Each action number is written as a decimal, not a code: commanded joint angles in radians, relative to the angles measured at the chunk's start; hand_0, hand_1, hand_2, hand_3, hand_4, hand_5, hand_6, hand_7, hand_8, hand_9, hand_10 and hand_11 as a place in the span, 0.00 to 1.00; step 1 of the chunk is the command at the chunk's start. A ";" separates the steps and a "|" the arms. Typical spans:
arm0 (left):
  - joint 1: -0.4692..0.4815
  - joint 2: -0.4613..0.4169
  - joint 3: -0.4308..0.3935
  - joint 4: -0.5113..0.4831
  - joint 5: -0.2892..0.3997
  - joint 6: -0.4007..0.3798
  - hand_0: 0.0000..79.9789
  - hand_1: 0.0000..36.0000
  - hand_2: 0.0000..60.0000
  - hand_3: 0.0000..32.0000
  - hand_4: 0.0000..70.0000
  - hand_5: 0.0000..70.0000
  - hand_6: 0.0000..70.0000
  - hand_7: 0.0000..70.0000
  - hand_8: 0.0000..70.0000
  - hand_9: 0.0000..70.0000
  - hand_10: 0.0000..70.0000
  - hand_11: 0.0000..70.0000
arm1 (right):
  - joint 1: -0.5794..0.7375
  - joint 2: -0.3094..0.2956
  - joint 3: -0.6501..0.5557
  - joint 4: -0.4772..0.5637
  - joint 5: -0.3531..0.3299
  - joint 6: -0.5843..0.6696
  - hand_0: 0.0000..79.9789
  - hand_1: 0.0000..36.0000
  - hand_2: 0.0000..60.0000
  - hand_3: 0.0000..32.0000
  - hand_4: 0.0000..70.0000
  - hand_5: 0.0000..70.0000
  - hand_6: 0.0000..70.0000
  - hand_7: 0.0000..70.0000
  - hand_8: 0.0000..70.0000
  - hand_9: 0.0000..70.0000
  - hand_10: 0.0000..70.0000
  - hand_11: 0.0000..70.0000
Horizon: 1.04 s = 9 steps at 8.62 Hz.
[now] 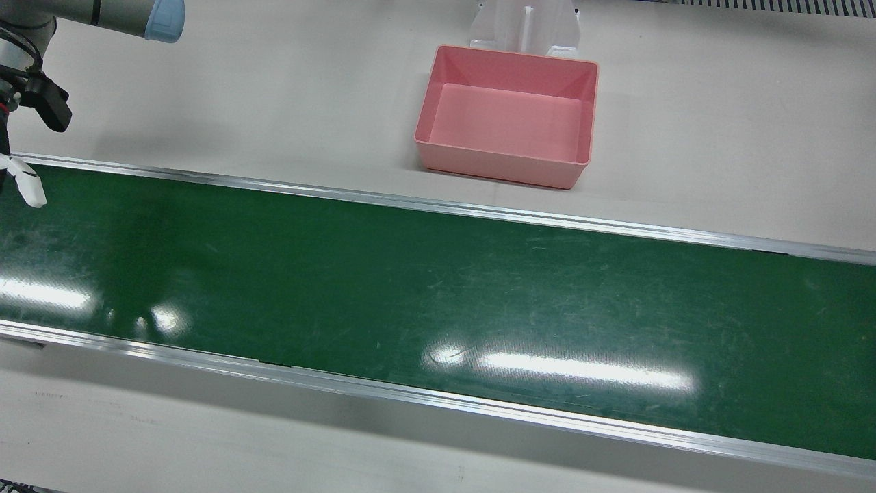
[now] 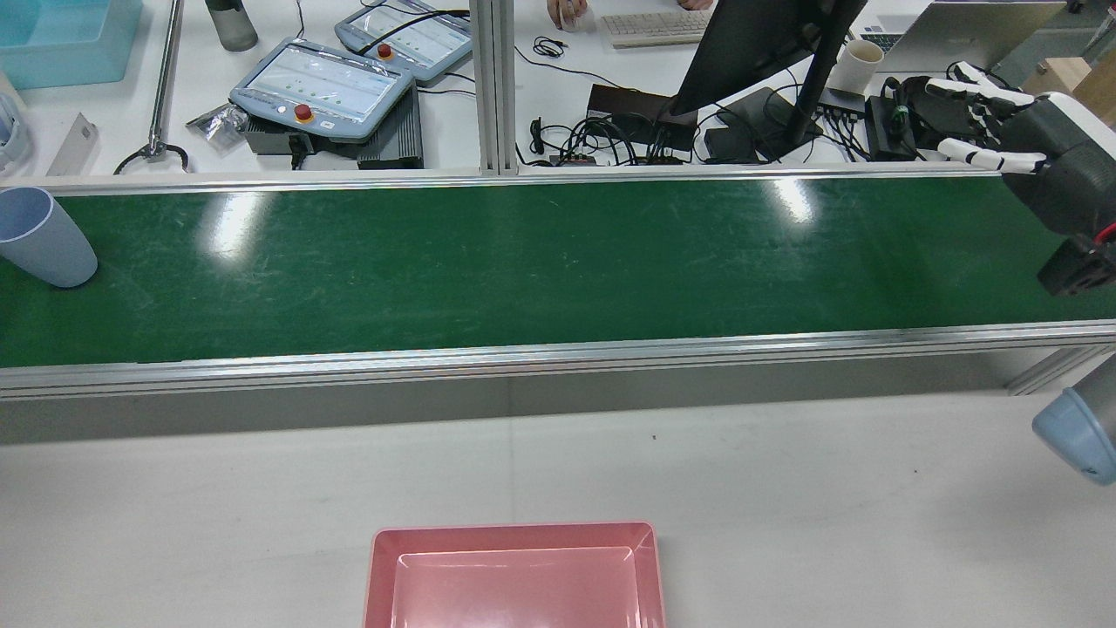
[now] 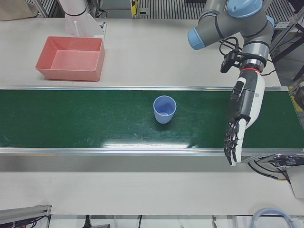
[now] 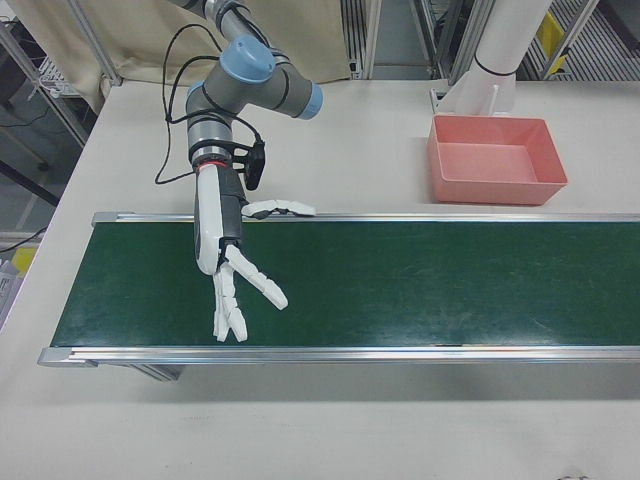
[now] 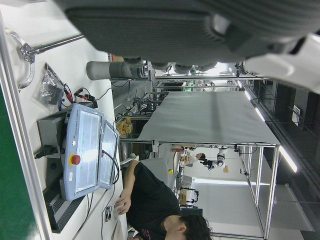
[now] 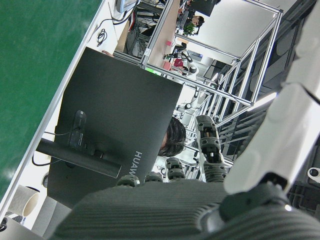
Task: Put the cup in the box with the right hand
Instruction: 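Lower the open right hand toward the conveyor ahead of the blue cup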
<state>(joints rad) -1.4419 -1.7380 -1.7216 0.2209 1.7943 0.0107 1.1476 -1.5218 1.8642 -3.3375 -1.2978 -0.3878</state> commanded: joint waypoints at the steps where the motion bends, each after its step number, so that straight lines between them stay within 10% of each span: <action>1: 0.000 0.000 0.000 0.000 0.000 0.000 0.00 0.00 0.00 0.00 0.00 0.00 0.00 0.00 0.00 0.00 0.00 0.00 | -0.012 0.000 -0.002 0.001 0.021 0.000 0.61 0.16 0.02 0.00 0.24 0.04 0.04 0.19 0.02 0.08 0.00 0.00; 7: 0.000 0.000 0.000 0.000 0.000 0.000 0.00 0.00 0.00 0.00 0.00 0.00 0.00 0.00 0.00 0.00 0.00 0.00 | -0.084 0.012 -0.042 0.016 0.148 -0.023 0.56 0.05 0.05 0.00 0.32 0.02 0.05 0.21 0.04 0.12 0.00 0.00; 9: 0.000 0.000 0.000 -0.002 0.000 0.000 0.00 0.00 0.00 0.00 0.00 0.00 0.00 0.00 0.00 0.00 0.00 0.00 | -0.135 0.041 -0.097 0.018 0.193 0.055 0.57 0.00 0.00 0.03 0.16 0.03 0.04 0.16 0.04 0.10 0.01 0.02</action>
<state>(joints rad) -1.4419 -1.7380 -1.7211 0.2209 1.7941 0.0107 1.0538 -1.5079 1.8138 -3.3216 -1.1462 -0.3957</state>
